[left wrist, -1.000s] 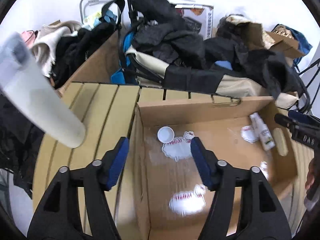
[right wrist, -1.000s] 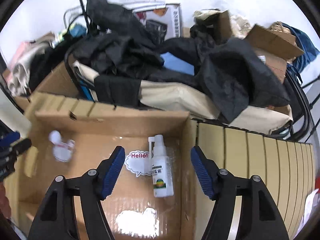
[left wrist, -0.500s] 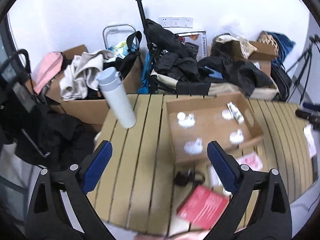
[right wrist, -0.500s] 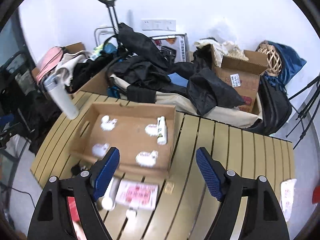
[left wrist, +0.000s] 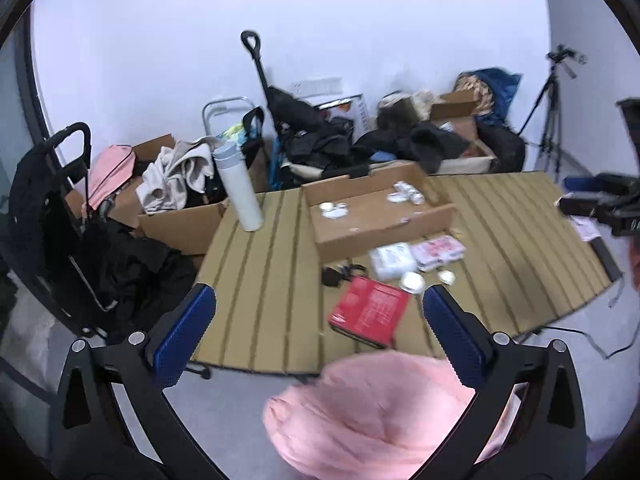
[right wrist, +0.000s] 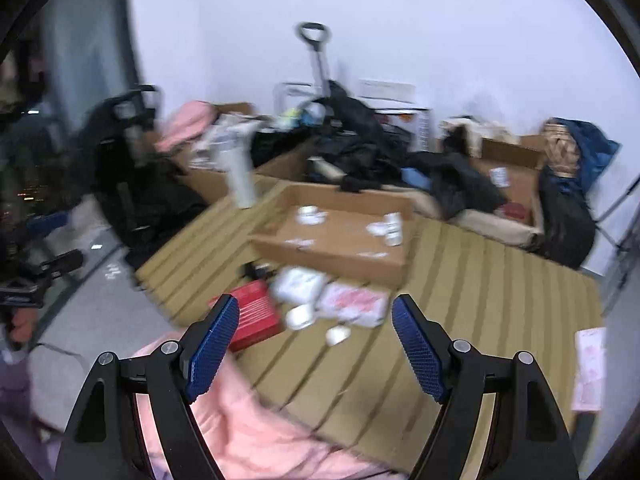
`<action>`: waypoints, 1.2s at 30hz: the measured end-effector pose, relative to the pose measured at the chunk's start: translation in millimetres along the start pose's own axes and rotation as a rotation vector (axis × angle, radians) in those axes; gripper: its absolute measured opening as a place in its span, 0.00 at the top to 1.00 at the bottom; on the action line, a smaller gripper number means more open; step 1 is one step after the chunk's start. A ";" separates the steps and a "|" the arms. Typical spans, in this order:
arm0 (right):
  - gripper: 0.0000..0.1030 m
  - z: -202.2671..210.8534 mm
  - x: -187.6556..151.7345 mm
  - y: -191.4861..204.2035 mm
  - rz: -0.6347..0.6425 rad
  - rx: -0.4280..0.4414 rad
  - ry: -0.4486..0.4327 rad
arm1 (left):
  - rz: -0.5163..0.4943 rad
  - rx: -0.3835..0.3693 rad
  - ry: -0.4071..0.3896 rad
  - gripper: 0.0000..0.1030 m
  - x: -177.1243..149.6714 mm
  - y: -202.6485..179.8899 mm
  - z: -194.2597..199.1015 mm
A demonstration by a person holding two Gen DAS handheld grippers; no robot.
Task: Organize objects
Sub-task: 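Withdraw both tools from the box back over the table, then grasp the red box with the left gripper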
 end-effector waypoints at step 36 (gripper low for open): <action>0.36 -69.7 -165.2 61.6 0.018 -0.045 0.091 | 0.166 -0.037 0.106 0.00 -116.5 21.0 -98.0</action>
Point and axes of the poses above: each gripper's, at about its wrist camera, not at the fingertips, and z roughly against the way its jaws point, y to its left, x to its top, the point moved 8 cm from there along -z, roughly the way its jaws point, and after that the axes turned 10 degrees about -y, right-handed, at the moved point
